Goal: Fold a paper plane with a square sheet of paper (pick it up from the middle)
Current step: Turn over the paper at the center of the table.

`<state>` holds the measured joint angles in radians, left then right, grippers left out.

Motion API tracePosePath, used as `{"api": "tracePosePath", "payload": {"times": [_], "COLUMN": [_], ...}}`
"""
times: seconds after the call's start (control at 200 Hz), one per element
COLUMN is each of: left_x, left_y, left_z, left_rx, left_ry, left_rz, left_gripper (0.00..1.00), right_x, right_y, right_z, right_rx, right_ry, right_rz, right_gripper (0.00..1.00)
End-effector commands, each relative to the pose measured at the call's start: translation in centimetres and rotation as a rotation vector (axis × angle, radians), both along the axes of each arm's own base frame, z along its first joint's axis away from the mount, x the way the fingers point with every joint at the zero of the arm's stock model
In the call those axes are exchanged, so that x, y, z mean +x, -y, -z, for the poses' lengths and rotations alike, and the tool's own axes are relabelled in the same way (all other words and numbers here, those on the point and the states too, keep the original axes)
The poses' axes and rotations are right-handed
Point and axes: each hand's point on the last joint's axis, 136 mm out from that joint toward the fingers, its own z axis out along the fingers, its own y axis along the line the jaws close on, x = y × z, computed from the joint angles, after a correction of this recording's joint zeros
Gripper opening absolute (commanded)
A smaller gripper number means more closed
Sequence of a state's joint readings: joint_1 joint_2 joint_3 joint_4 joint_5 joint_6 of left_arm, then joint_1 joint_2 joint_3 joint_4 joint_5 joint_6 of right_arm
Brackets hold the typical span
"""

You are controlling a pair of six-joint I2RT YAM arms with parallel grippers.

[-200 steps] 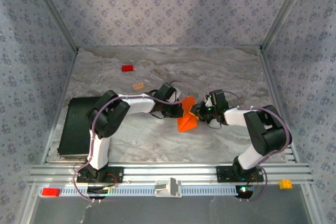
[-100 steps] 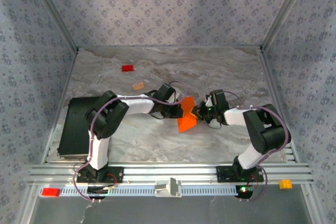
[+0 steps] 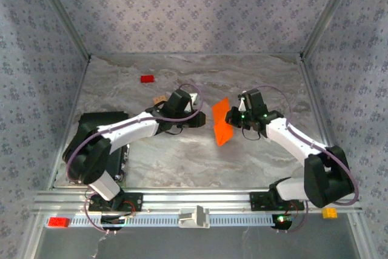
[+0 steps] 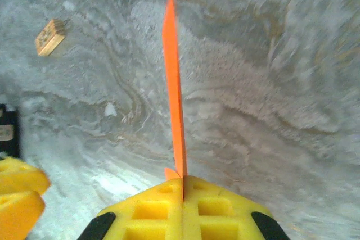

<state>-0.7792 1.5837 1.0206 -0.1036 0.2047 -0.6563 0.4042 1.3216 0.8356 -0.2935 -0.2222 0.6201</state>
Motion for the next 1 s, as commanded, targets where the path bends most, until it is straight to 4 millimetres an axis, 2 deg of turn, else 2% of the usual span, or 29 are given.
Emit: {"api": "tracePosePath", "payload": {"times": [0.0, 0.085, 0.23, 0.32, 0.34, 0.435, 0.63, 0.839, 0.994], "left_x": [0.8, 1.2, 1.4, 1.6, 1.6, 1.3, 0.4, -0.6, -1.1], "left_y": [-3.2, -5.2, -8.4, -11.1, -11.6, -13.7, -17.7, -20.2, -21.2], "left_z": [0.2, -0.3, -0.7, -0.8, -0.9, -1.5, -1.9, -2.1, -2.1], "left_rx": [0.078, 0.085, 0.092, 0.116, 0.118, 0.120, 0.168, 0.171, 0.163], "left_ry": [0.053, 0.078, 0.107, 0.114, 0.119, 0.145, 0.163, 0.174, 0.177], "left_rz": [-0.119, -0.191, -0.311, -0.427, -0.445, -0.526, -0.661, -0.747, -0.782], "left_gripper": [0.28, 0.29, 0.31, 0.31, 0.31, 0.31, 0.32, 0.33, 0.36], "right_x": [-1.7, -1.9, -1.2, -0.9, -0.4, 0.1, 0.4, -0.6, -1.4], "right_y": [3.8, 4.9, 8.1, 8.4, 7.9, 6.3, 1.2, -5.9, -9.6], "right_z": [0.5, -0.3, -2.6, -3.1, -3.7, -3.2, 0.5, 5.7, 7.0], "right_rx": [-0.337, -0.502, -0.890, -1.058, -1.071, -1.176, -1.264, -1.013, -0.809], "right_ry": [-0.032, -0.026, 0.022, 0.034, 0.049, 0.071, 0.054, -0.003, -0.052], "right_rz": [-0.010, -0.015, 0.068, 0.078, 0.084, 0.055, -0.062, -0.220, -0.279], "right_gripper": [0.02, 0.02, 0.02, 0.02, 0.02, 0.02, 0.03, 0.06, 0.10]}}
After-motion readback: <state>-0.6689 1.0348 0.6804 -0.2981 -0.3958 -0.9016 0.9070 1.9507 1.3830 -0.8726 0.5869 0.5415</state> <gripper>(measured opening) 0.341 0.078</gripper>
